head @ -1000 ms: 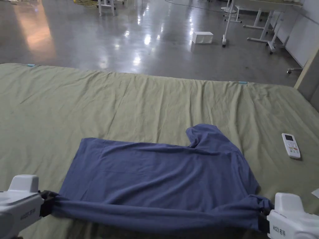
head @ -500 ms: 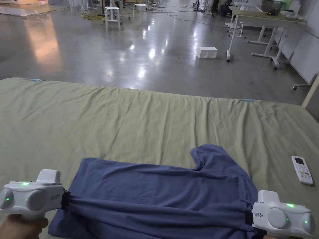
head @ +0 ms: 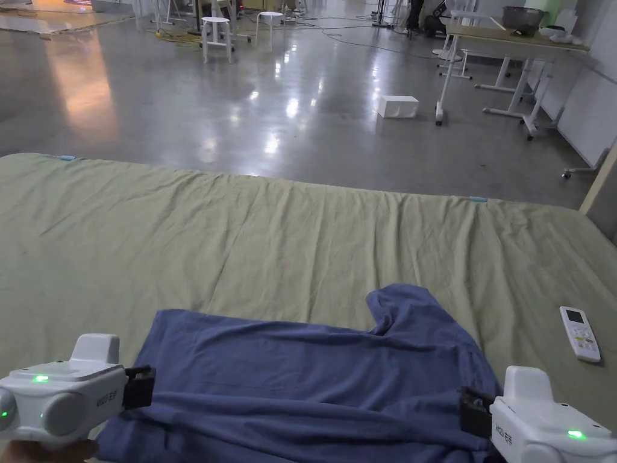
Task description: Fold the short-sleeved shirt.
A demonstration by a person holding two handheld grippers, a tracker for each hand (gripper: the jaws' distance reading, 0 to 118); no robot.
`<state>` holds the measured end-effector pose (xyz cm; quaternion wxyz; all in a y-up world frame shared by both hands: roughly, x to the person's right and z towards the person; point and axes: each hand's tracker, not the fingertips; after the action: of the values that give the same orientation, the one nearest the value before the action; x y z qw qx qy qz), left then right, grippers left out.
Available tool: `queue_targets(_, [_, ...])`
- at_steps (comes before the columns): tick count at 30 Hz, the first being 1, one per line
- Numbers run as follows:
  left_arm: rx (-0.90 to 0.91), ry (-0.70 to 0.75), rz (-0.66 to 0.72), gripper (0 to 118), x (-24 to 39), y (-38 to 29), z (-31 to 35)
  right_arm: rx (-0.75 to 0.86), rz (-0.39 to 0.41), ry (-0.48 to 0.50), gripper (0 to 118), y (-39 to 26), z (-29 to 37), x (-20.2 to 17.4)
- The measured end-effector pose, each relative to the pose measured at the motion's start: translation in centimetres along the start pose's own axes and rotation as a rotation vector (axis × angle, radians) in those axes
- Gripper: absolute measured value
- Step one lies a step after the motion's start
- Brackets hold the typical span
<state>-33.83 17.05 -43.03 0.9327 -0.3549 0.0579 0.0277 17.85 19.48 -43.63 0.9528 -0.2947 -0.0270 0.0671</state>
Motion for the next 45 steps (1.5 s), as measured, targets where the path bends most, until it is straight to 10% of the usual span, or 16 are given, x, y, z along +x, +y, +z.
queue_targets(7, [0.276, 0.008, -0.015, 59, 3.2, -1.1, 7.1, 0.352, 0.036, -0.03, 69, -0.5, 7.3, -4.3])
queue_targets(11, [0.387, 0.029, -0.014, 15, 4.7, -1.8, 10.5, 0.487, -0.004, -0.075, 24, -1.0, 10.6, -6.5])
queue_targets(19, [0.46, 0.047, -0.042, 1, 6.0, -3.5, 14.9, 0.536, -0.049, -0.058, 1, -1.9, 13.4, -7.5])
queue_targets(34, [0.03, 0.022, 0.032, 1, -1.1, -3.9, 8.4, 0.54, 0.036, -0.046, 0, -2.4, 14.6, -7.4])
queue_targets(37, [-0.049, 0.023, 0.05, 10, -2.7, -3.7, 5.4, 0.501, 0.047, -0.054, 0, -3.1, 13.5, -7.1])
queue_targets(41, [-0.174, 0.015, 0.019, 65, -3.2, -3.1, 2.1, 0.445, 0.058, -0.071, 0, -4.4, 12.3, -6.6])
queue_targets(45, [-0.235, -0.023, 0.068, 69, -3.0, -2.5, -0.7, 0.383, 0.053, -0.089, 0, -5.6, 11.5, -5.9])
